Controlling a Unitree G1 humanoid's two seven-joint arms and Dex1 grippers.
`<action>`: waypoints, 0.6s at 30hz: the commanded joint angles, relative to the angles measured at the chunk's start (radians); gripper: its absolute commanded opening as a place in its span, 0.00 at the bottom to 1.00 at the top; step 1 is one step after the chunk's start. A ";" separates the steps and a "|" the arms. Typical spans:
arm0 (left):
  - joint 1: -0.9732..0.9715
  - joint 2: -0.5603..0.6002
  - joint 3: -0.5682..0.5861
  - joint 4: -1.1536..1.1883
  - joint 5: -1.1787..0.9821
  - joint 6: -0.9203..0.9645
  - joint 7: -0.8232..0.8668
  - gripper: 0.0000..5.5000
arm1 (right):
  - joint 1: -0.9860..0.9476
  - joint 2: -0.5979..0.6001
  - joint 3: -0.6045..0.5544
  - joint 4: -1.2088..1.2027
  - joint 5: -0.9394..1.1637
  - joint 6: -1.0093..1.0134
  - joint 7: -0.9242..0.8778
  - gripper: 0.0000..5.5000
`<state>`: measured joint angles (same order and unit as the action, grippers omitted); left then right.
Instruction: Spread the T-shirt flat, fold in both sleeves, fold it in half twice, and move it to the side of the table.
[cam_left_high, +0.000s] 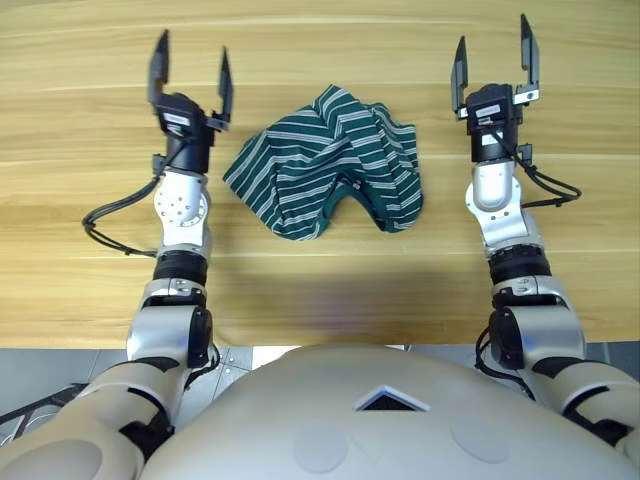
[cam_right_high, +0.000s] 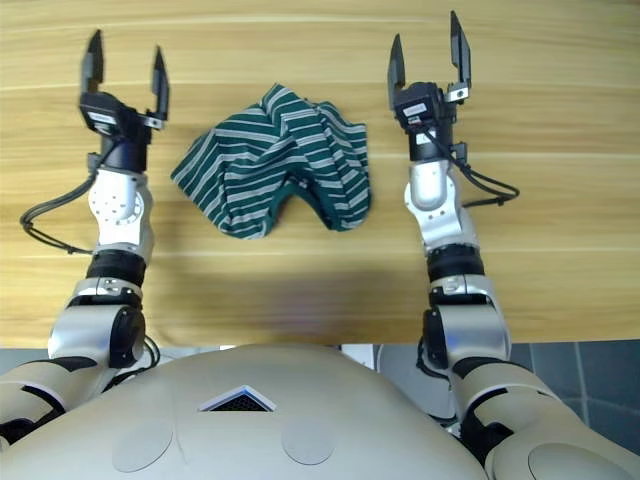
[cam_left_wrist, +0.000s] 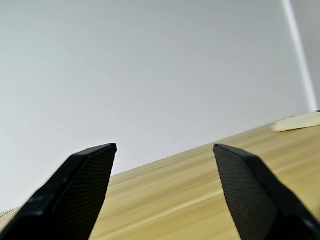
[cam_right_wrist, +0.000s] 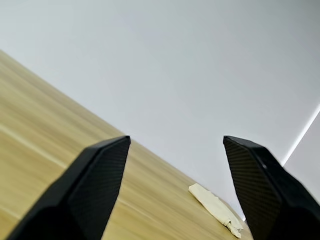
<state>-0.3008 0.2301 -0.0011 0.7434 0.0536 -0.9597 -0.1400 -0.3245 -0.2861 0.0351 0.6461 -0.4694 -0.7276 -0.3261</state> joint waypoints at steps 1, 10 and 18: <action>0.100 0.058 -0.073 -0.129 -0.028 -0.037 -0.134 0.66 | 0.029 -0.077 0.038 -0.010 -0.029 -0.055 0.033 0.63; 0.571 0.536 -0.185 -0.835 -0.457 0.186 -0.608 0.66 | 0.538 -0.581 0.047 -0.656 0.248 -0.123 0.558 0.63; 0.705 0.604 -0.114 -0.834 0.040 0.344 -0.534 0.66 | 0.671 -0.601 0.073 -0.789 0.192 0.060 0.728 0.63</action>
<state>0.4163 0.8244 -0.1356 -0.1038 -0.0626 -0.6638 -0.7154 0.3336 -0.8922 0.0916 -0.1406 -0.2243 -0.7175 0.3703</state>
